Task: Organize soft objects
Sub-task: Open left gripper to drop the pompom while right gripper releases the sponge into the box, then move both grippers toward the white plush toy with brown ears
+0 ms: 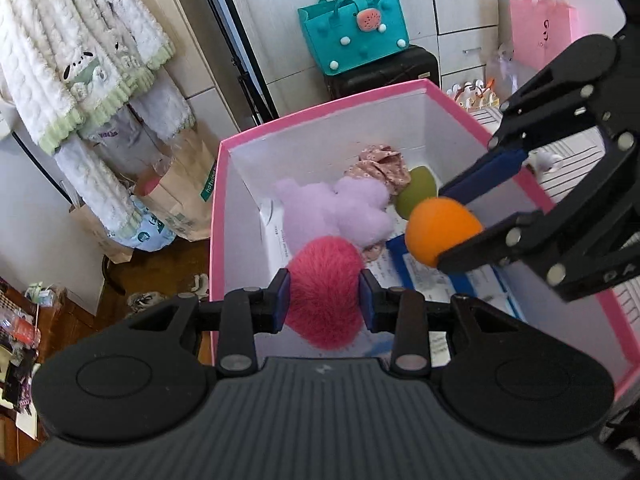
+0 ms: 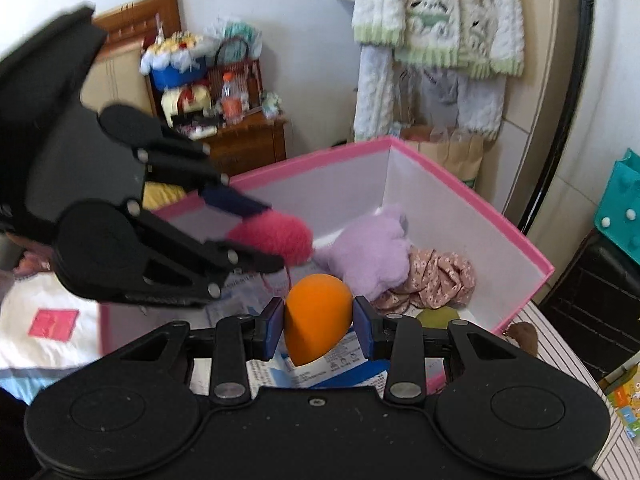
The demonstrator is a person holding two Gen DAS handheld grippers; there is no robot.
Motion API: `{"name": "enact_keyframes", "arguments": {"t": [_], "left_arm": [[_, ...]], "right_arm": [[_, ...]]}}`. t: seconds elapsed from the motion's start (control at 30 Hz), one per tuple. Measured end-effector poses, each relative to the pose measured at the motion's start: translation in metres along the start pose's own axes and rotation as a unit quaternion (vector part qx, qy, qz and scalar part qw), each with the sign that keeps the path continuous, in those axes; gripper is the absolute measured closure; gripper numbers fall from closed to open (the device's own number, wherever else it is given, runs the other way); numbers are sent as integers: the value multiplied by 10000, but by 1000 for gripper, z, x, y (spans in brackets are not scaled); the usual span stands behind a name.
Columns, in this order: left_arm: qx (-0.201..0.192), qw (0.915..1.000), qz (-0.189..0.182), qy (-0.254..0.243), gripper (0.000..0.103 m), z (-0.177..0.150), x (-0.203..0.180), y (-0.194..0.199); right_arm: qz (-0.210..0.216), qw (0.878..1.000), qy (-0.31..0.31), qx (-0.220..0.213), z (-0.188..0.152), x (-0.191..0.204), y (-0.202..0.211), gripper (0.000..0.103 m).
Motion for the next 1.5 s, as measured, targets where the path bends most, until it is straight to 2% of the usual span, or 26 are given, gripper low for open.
{"name": "enact_keyframes", "arguments": {"t": [0.07, 0.2, 0.33, 0.5, 0.6, 0.63, 0.73, 0.77, 0.83, 1.1, 1.27, 1.5], "left_arm": [[12, 10000, 25, -47, 68, 1, 2, -5], [123, 9997, -216, 63, 68, 2, 4, -14], [144, 9997, -70, -178, 68, 1, 1, -22], [216, 9997, 11, -149, 66, 5, 7, -30], [229, 9997, -35, 97, 65, 6, 12, -31], [207, 9995, -39, 247, 60, 6, 14, -31], [132, 9986, -151, 490, 58, 5, 18, -26], [151, 9984, -139, 520, 54, 5, 19, -25], [124, 9987, -119, 490, 52, 5, 20, -21], [76, 9975, -174, 676, 48, 1, 27, 9], [126, 9965, -347, 753, 46, -2, 21, 34], [136, 9960, -561, 683, 43, -6, 7, 75]], "right_arm": [[13, 9999, 49, 106, -2, -2, -7, 60], [65, 9994, 231, 261, -4, -2, -18, 60], [93, 9990, 225, 371, -4, -7, -26, 60], [180, 9986, 211, 448, -4, -7, -31, 60], [214, 9985, 195, 454, -3, -5, -35, 59], [230, 9986, 178, 452, -2, -5, -37, 59], [284, 9987, 28, 417, -1, -5, -39, 58], [306, 9988, -9, 372, 0, -6, -38, 58], [319, 9990, -177, 241, 1, -9, -32, 55], [413, 9959, -777, -203, -4, -9, 18, 55], [252, 9962, -754, -351, -8, 3, 50, 52], [97, 9967, -644, -483, -15, 33, 90, 41]]}}
Point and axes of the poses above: each gripper's, at about its wrist camera, not at the fingertips, and y roughly against the way its jaws point, x to its left, z to its top, the point moved 8 cm from there along -y, roughly the way its jaws point, and after that the axes turned 4 degrees about z, right-handed, at the moved point
